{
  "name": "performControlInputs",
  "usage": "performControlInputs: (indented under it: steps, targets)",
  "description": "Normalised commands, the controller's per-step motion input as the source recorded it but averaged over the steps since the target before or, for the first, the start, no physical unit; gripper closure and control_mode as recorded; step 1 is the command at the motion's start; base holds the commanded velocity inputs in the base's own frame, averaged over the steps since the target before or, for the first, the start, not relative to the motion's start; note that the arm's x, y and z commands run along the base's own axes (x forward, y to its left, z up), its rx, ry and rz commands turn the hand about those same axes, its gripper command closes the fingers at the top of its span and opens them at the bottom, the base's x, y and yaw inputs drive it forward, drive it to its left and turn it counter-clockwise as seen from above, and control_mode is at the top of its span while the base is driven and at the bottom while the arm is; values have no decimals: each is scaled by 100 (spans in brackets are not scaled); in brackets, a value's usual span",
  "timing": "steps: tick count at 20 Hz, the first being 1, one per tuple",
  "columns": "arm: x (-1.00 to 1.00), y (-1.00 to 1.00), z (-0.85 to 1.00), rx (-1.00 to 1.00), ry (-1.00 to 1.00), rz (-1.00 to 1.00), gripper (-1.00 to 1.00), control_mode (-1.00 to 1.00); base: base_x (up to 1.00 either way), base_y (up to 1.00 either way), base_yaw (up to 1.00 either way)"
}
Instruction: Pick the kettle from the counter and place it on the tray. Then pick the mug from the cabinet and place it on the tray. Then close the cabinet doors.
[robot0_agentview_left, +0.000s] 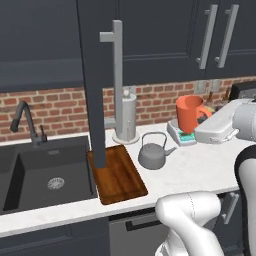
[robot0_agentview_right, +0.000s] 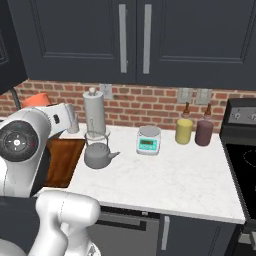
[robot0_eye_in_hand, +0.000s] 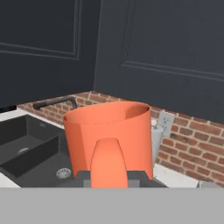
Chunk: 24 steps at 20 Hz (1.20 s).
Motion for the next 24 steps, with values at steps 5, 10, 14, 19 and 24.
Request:
performControlInputs:
  steps: [5, 10, 14, 19, 24]
  targets:
    - [0, 0, -62, 0, 0, 10, 100, -100, 4, 0, 2]
    - [0, 0, -99, 0, 0, 17, 100, -100, 0, 0, 0]
    - [-1, 14, -99, 0, -3, 25, 100, -100, 0, 0, 0]
    - [0, 24, -90, 1, -5, 23, 100, -100, 0, 0, 0]
    - [2, 33, -96, 4, -8, 17, 100, -100, 0, 0, 0]
